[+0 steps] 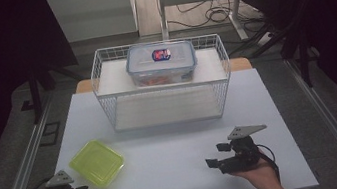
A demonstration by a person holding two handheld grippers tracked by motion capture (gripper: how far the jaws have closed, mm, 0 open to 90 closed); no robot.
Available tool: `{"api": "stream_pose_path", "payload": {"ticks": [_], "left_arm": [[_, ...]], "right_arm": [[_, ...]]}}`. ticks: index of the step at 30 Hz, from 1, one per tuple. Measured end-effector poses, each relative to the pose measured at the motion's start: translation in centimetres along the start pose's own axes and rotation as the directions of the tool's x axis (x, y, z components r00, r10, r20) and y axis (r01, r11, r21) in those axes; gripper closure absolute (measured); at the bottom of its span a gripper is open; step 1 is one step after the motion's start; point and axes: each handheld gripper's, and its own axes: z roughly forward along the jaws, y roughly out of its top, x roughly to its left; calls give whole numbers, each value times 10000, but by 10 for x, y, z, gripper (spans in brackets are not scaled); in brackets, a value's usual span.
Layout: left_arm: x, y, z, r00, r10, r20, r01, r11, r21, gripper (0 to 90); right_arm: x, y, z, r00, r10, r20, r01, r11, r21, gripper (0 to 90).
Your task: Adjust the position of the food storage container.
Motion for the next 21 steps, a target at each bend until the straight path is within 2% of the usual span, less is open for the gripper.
{"api": "stream_pose_path", "payload": {"ticks": [1, 7, 12, 15, 20, 21], "left_arm": [[0, 3, 6, 9999, 97, -42, -96, 9996, 271, 722], [0, 9, 16, 9998, 100, -186, -91, 9986, 515, 896], [-1, 17, 20, 9999, 48, -153, -42, 9990, 436, 900], [-4, 21, 24, 9999, 48, -128, -43, 9993, 369, 900], [-6, 28, 30, 9999, 99, -76, -95, 9989, 458, 900], [-8, 34, 34, 10000, 85, 6, -85, 9988, 488, 900]], "right_arm": [[-1, 0, 0, 10000, -7, 37, 7, 10000, -11, 263], [-2, -1, -1, 10000, 63, 37, -64, 10000, 54, 262], [-2, -2, 0, 9999, 168, -30, -168, 9998, 65, 259], [-2, -2, 1, 9987, 337, -373, -338, 9994, -18, 257], [-1, -2, 2, 9986, 322, -410, -321, 9995, 18, 256], [-1, -2, 3, 9987, 320, -400, -319, 9995, 26, 256]]}}
